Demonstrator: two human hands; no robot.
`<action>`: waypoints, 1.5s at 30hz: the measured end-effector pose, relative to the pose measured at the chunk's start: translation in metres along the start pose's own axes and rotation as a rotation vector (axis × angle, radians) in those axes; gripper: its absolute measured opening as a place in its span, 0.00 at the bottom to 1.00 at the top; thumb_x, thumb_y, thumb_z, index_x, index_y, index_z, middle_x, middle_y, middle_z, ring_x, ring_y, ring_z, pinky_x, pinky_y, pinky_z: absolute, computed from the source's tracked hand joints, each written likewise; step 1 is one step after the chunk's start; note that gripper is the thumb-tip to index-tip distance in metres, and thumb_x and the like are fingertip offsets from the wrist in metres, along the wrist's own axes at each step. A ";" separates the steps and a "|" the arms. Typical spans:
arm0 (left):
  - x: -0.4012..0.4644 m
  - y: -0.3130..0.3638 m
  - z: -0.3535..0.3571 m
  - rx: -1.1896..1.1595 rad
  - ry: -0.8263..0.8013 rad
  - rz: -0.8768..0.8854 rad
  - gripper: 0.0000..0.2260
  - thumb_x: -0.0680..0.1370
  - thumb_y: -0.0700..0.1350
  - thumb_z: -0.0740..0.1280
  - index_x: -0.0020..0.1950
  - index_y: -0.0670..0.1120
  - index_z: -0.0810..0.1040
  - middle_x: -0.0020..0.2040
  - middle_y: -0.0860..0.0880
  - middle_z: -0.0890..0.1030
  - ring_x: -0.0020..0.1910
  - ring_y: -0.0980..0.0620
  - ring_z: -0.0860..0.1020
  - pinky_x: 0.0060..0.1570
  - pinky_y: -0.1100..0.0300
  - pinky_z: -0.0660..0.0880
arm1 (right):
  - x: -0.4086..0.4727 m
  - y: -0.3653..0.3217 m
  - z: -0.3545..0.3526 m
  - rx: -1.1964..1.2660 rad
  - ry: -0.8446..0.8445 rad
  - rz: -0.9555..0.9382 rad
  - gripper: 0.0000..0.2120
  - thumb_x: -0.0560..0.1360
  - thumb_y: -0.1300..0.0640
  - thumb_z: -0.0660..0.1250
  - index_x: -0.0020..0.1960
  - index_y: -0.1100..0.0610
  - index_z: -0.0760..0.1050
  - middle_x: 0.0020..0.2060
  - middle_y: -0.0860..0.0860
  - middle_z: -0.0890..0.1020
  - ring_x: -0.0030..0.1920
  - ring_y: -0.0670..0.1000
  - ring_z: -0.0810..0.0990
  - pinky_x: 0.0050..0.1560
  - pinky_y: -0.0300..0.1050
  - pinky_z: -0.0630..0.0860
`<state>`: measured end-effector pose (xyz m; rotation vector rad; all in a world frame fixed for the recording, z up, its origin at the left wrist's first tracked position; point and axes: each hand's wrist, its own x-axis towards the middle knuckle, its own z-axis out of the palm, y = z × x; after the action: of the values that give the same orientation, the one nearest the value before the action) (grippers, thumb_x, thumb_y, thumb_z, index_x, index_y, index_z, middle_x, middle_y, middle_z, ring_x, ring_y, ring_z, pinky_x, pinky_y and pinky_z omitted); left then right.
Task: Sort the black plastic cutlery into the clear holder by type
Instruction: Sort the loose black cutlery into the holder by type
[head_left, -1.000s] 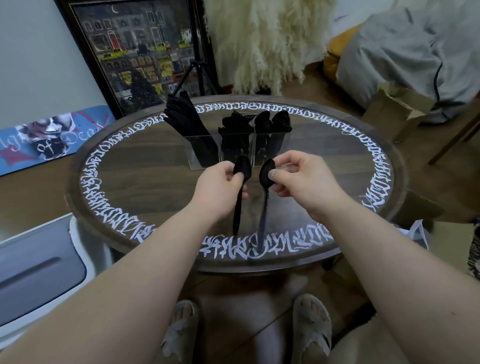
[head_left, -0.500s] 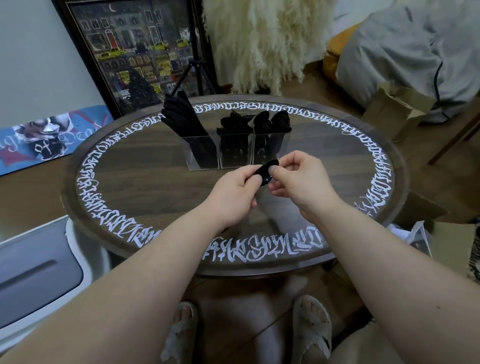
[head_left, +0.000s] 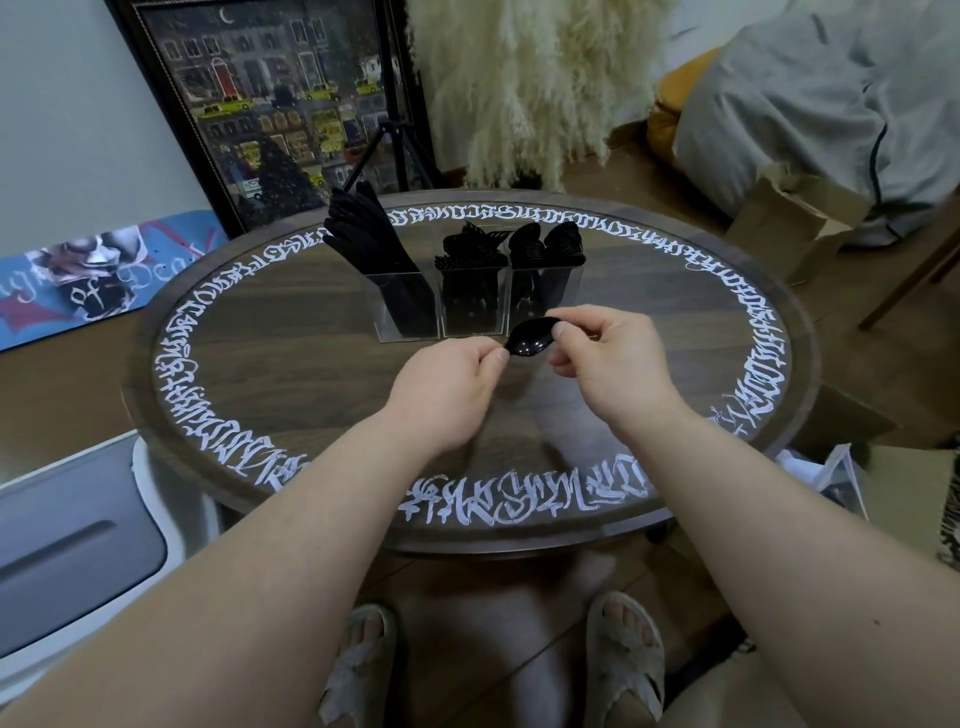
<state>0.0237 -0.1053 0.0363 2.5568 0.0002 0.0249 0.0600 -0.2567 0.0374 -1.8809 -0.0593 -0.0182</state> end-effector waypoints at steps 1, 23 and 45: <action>0.000 0.000 0.000 -0.002 0.009 0.021 0.13 0.83 0.49 0.55 0.55 0.48 0.79 0.37 0.52 0.77 0.44 0.48 0.76 0.43 0.55 0.70 | 0.000 -0.001 0.000 0.019 -0.002 0.005 0.11 0.78 0.64 0.62 0.54 0.59 0.82 0.33 0.52 0.82 0.33 0.44 0.79 0.47 0.47 0.82; 0.043 0.000 -0.007 0.150 0.316 -0.001 0.24 0.80 0.48 0.60 0.76 0.52 0.60 0.76 0.54 0.58 0.73 0.49 0.54 0.66 0.45 0.60 | 0.092 -0.075 -0.032 -0.435 0.476 -0.785 0.11 0.73 0.60 0.64 0.50 0.58 0.84 0.42 0.55 0.84 0.42 0.50 0.81 0.46 0.28 0.67; 0.046 0.000 -0.001 0.170 0.351 0.070 0.26 0.78 0.47 0.63 0.75 0.56 0.61 0.77 0.55 0.57 0.73 0.48 0.55 0.64 0.45 0.61 | 0.098 -0.030 0.001 -0.880 -0.209 -0.467 0.25 0.78 0.53 0.54 0.75 0.50 0.61 0.68 0.51 0.71 0.71 0.55 0.60 0.71 0.55 0.60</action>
<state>0.0698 -0.1046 0.0377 2.6863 0.0495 0.5194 0.1560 -0.2436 0.0696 -2.6952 -0.7343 -0.1946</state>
